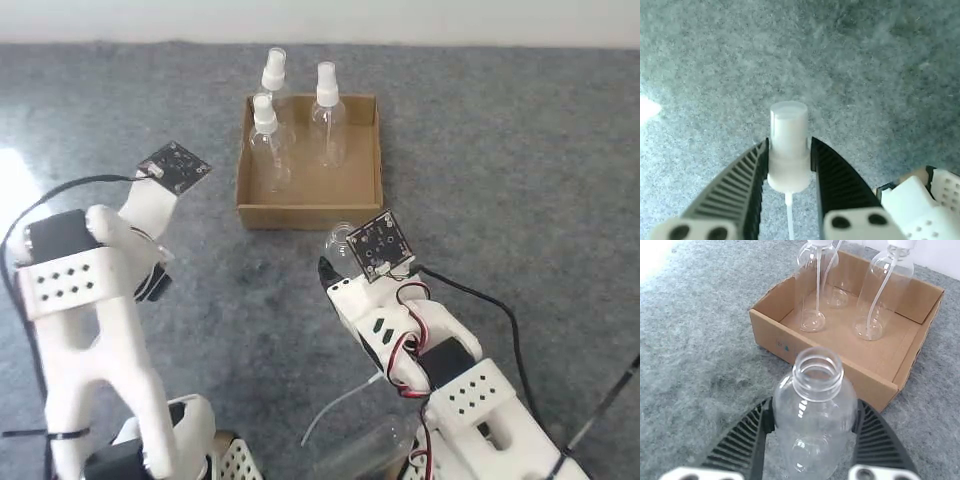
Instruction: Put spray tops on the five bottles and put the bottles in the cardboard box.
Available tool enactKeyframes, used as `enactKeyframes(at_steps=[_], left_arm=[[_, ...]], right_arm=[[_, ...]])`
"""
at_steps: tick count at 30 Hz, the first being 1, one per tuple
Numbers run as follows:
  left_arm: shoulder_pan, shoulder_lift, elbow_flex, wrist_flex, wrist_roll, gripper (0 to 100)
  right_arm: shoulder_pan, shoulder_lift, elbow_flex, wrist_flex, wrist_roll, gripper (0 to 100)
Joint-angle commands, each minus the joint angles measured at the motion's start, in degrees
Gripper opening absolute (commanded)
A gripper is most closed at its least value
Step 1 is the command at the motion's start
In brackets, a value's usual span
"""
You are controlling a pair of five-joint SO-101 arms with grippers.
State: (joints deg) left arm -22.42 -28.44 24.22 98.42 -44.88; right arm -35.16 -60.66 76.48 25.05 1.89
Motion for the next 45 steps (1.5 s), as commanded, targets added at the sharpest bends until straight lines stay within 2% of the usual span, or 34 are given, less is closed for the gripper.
enactKeyframes(at_steps=[1, 8, 15, 24, 33, 39, 45], left_arm=[[0.3, -4.9, -2.9, 1.7, 1.1, 1], [0.3, -20.1, -2.2, 1.7, 1.1, 1], [0.3, -27.5, 3.8, 0.7, 1.6, 1], [0.4, -34.6, 7.3, -8.6, 14.1, 1], [0.4, -35.3, 9.1, -16.0, 26.3, 1], [7.7, -35.3, 8.7, -17.2, 33.1, 1], [13.9, -35.3, 9.1, -23.2, 41.8, 1]], right_arm=[[0.7, -1.1, -4.1, 0.4, 0.6, 14.0], [0.6, -1.0, -4.1, 0.4, 0.6, 14.0], [0.4, -1.1, -4.0, 0.5, 0.4, 14.0], [-1.8, -1.2, -3.4, 0.6, 0.3, 14.0], [-1.8, -1.2, -3.4, 0.6, 0.2, 14.0], [-1.8, -1.2, -3.4, 0.6, 0.2, 14.0], [-1.8, -1.2, -3.4, 0.6, 0.2, 14.0]])
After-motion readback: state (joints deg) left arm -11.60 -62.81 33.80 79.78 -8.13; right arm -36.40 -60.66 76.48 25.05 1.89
